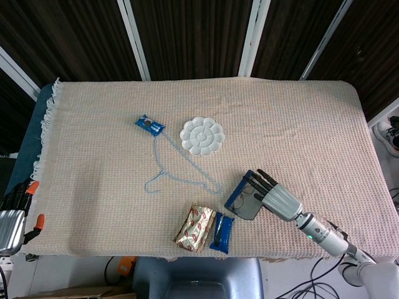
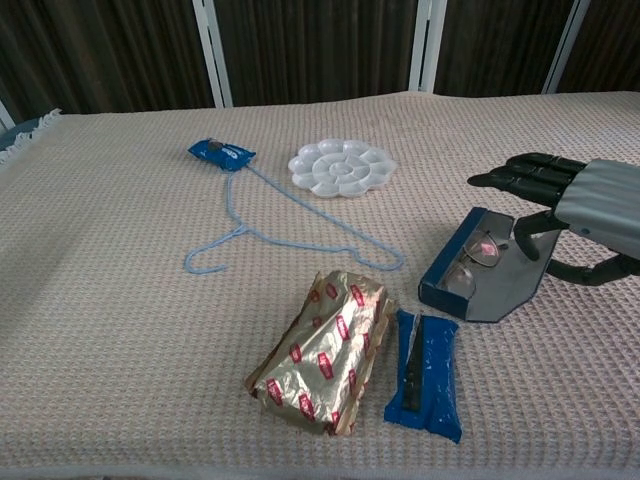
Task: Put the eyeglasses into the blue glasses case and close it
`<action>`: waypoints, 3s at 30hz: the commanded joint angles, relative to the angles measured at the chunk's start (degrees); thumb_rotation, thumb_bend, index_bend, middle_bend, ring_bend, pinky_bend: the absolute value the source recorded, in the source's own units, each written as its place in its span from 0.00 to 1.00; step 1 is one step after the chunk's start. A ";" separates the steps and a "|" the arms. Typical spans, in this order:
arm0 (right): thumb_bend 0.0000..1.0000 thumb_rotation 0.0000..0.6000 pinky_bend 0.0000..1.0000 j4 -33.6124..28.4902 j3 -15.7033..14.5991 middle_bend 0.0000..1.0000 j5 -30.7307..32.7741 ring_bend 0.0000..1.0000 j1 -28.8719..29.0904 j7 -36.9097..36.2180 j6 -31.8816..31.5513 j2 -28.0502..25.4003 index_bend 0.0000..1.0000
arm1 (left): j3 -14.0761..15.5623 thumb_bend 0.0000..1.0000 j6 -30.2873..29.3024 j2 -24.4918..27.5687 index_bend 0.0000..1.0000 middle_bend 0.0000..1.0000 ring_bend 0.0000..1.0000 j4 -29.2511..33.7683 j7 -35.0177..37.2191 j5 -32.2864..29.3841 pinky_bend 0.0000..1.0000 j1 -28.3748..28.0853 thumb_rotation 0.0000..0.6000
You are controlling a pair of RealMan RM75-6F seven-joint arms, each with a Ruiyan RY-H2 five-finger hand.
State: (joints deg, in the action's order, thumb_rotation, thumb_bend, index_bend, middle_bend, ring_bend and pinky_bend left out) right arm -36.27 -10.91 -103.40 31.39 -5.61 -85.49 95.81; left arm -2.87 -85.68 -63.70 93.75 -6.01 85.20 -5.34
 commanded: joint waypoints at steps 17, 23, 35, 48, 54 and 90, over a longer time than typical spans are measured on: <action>0.55 1.00 0.00 -5.42 3.36 0.11 -0.58 0.00 5.94 2.51 6.38 -0.09 0.80 | 0.06 0.43 0.71 0.19 0.00 0.00 0.05 -0.10 0.28 -0.23 0.17 -0.28 1.00; 0.55 1.00 0.00 -6.55 4.14 0.11 0.07 0.00 6.90 2.49 8.51 -0.38 0.80 | 0.11 0.43 0.55 0.34 0.00 0.00 0.05 -0.21 0.75 -0.14 0.17 -0.17 1.00; 0.55 1.00 0.00 -7.83 5.26 0.11 0.09 0.00 8.10 2.44 8.91 -0.94 0.79 | 0.22 0.43 0.83 0.31 0.00 0.00 0.05 -0.19 0.41 -0.11 0.17 -0.28 1.00; 0.55 1.00 0.00 -8.59 7.50 0.11 2.16 0.00 11.80 4.16 15.65 0.39 0.78 | 0.31 0.43 1.12 0.14 0.00 0.00 0.05 -0.21 -0.06 -0.13 0.17 -0.43 1.00; 0.55 1.00 0.00 -7.59 8.04 0.11 2.88 0.00 13.07 4.47 17.99 1.70 0.69 | 0.33 0.43 1.06 0.20 0.00 0.00 0.05 -0.28 0.15 -0.04 0.17 -0.43 1.00; 0.36 1.00 0.00 -63.21 4.25 0.00 24.83 0.00 -14.36 30.65 4.04 -29.25 0.03 | 1.09 0.43 -2.73 -2.73 0.00 0.00 0.00 -4.86 2.30 7.04 0.15 -1.01 1.00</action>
State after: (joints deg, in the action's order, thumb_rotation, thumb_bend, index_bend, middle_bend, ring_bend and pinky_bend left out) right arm -97.02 -4.30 -81.75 21.27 22.69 -79.57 69.75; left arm -1.88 -88.44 -66.29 89.02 -3.61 92.10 -6.24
